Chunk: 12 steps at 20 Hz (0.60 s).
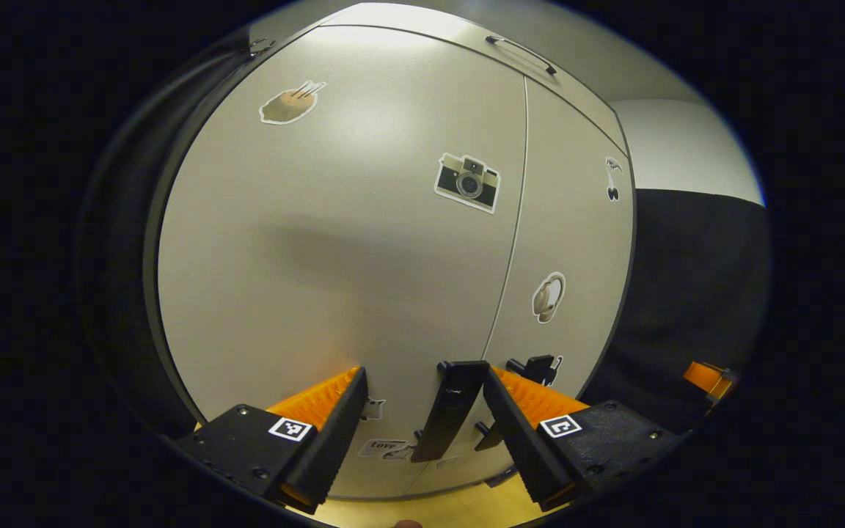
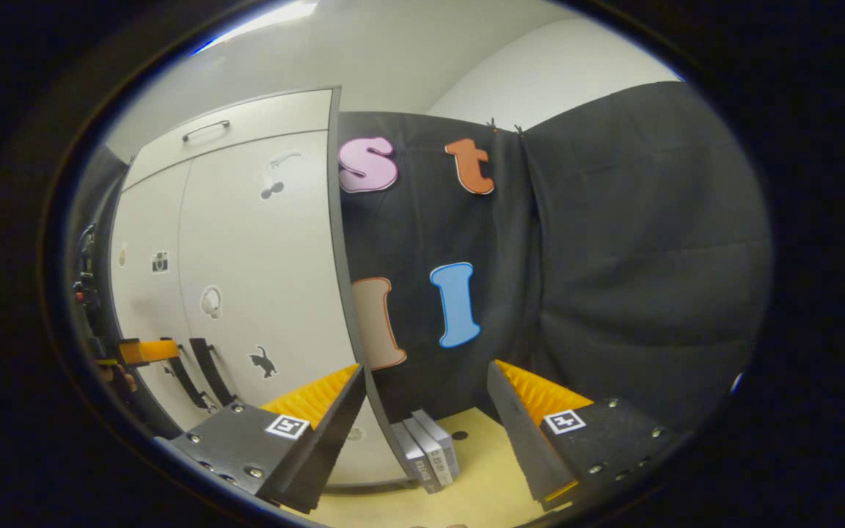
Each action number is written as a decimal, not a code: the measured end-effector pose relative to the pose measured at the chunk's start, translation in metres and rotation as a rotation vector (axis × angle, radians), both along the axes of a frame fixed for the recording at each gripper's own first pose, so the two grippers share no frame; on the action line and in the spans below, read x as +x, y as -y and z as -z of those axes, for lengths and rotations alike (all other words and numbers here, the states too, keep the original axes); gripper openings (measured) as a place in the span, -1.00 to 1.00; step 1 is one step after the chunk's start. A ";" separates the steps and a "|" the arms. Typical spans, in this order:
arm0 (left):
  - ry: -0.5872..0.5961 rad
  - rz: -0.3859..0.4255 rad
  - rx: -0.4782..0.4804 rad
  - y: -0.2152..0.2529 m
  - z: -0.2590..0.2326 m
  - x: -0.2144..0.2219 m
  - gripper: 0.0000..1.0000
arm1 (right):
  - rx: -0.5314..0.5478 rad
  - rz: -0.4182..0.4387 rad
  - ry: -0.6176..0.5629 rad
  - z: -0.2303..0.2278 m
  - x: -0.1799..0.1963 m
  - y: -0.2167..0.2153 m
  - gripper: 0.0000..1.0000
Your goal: Grab one shoe with the right hand and put it into the shoe cabinet, grab the other shoe with the left hand and put it into the shoe cabinet; then close the right door with the right hand and the left door with the left hand.
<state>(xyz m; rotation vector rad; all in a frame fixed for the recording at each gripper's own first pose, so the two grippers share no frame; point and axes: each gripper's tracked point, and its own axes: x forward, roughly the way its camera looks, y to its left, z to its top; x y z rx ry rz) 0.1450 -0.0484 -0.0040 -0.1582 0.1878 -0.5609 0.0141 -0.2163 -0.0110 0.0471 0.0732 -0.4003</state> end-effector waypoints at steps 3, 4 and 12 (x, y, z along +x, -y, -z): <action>0.018 -0.007 -0.019 -0.005 -0.014 -0.013 0.97 | -0.005 -0.056 0.014 -0.012 0.001 -0.023 0.99; 0.034 -0.012 -0.006 -0.008 -0.021 -0.022 1.00 | -0.011 -0.078 0.021 -0.019 0.000 -0.033 1.00; 0.169 -0.018 0.089 -0.028 -0.070 -0.108 0.89 | -0.077 -0.235 0.098 -0.071 -0.019 -0.120 1.00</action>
